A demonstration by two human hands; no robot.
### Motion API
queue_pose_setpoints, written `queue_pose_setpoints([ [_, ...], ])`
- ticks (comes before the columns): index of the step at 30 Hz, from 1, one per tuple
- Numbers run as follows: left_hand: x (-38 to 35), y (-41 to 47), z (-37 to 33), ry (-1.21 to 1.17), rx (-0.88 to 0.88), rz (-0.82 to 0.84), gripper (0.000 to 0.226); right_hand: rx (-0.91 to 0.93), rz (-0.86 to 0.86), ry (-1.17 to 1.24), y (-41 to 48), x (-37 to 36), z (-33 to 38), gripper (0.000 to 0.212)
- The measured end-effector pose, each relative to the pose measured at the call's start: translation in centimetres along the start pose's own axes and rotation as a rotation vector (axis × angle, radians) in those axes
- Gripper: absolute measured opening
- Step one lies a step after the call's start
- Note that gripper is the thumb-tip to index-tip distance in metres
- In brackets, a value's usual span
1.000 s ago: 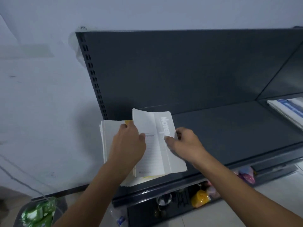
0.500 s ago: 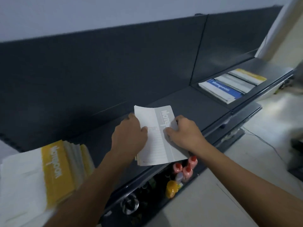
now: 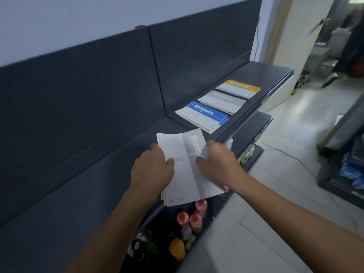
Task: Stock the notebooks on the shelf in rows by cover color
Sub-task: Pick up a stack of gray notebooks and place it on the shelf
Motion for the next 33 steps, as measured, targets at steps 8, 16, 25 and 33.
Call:
queue_pose_setpoints([
  [8, -3.5, 7.5, -7.1, 0.010, -0.073, 0.050, 0.036, -0.108, -0.036, -0.012, 6.4, 4.3, -5.8, 0.022],
  [16, -7.7, 17.3, -14.0, -0.007, -0.181, 0.069, 0.042, -0.197, -0.090, -0.041, 14.1, 9.4, -10.2, 0.022],
  [25, -12.0, 26.5, -23.0, 0.007, -0.273, 0.105, 0.040, -0.280, -0.136, -0.052, 22.6, 14.5, -16.8, 0.023],
  [33, -16.8, 33.3, -32.1, 0.040, -0.254, 0.103, 0.040, -0.254, -0.131, -0.056, 30.8, 18.9, -25.9, 0.015],
])
Point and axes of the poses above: each hand's wrist, its own y-axis towards the middle knuckle, its own x-axis out of the back of the hand, z = x × y, the point moved 1 cm from there along y, towards the middle knuckle, and after that the axes turned 8 degrees about -x, right-handed, at the moved point
